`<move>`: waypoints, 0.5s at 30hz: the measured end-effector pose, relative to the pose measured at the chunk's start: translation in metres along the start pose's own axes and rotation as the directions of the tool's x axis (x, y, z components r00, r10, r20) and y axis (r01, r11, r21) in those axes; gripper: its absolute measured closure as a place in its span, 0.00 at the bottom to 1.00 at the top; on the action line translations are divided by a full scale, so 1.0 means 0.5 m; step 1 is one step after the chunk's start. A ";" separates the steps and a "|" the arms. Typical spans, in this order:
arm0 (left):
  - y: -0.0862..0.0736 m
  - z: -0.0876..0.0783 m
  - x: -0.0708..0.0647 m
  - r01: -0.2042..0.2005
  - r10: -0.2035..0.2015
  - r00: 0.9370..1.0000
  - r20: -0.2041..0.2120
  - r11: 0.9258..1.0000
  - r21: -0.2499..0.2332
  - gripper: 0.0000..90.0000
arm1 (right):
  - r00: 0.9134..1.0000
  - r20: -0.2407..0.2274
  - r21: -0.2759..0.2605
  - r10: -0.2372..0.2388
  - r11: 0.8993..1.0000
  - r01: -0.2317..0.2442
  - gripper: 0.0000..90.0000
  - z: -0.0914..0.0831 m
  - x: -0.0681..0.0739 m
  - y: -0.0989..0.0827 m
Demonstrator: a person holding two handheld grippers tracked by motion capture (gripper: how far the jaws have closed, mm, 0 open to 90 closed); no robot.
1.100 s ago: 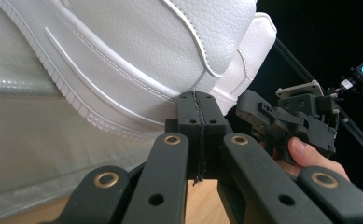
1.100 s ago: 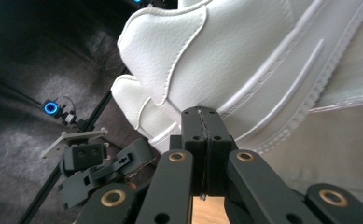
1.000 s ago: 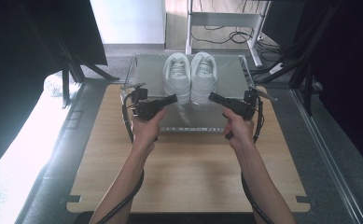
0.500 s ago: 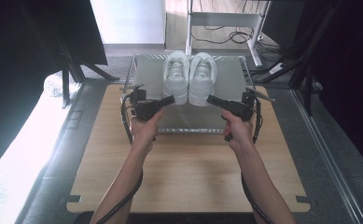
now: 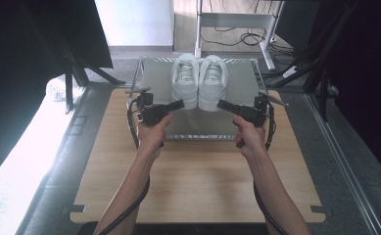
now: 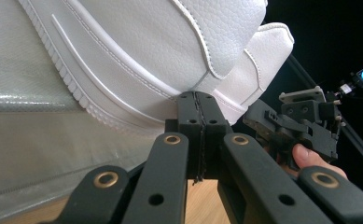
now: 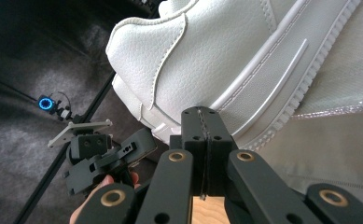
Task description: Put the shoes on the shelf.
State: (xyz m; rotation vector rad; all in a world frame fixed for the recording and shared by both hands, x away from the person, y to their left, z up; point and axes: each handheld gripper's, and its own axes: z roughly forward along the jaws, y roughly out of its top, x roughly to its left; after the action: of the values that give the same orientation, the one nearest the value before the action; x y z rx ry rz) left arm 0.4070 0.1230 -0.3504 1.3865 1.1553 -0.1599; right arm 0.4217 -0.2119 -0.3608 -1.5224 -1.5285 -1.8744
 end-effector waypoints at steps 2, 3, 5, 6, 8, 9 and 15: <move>-0.002 -0.004 -0.013 -0.028 0.028 1.000 0.004 1.000 0.004 0.77 | 1.000 -0.022 0.006 0.004 1.000 -0.004 0.90 -0.004 -0.001 0.002; -0.003 -0.005 -0.019 -0.057 0.057 0.998 -0.022 0.998 0.006 0.73 | 1.000 -0.016 0.008 -0.002 1.000 0.003 0.86 -0.006 0.002 0.003; -0.003 -0.007 -0.024 -0.080 0.080 0.996 -0.040 0.997 0.010 0.69 | 1.000 -0.003 0.010 -0.014 1.000 0.014 0.81 -0.009 0.004 0.004; -0.005 -0.009 -0.030 -0.105 0.106 0.992 -0.068 0.994 0.020 0.57 | 0.999 0.007 0.013 -0.043 0.999 0.043 0.72 -0.013 0.009 0.005; -0.010 -0.010 -0.032 -0.139 0.143 0.983 -0.116 0.989 0.042 0.44 | 0.997 0.026 0.025 -0.071 0.997 0.070 0.64 -0.018 0.014 0.005; -0.013 -0.011 -0.031 -0.154 0.159 0.978 -0.137 0.987 0.049 0.40 | 0.995 0.039 0.029 -0.095 0.995 0.094 0.60 -0.020 0.015 0.004; -0.032 -0.024 -0.019 -0.175 0.185 0.965 -0.186 0.982 0.071 0.31 | 0.972 0.116 0.058 -0.207 0.978 0.201 0.44 -0.037 0.012 -0.004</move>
State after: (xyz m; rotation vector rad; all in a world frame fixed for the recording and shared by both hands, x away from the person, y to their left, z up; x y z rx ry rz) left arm 0.3849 0.1238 -0.3518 1.5735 1.1824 0.0751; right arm 0.4078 -0.2243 -0.3549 -1.5350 -1.8331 -1.8684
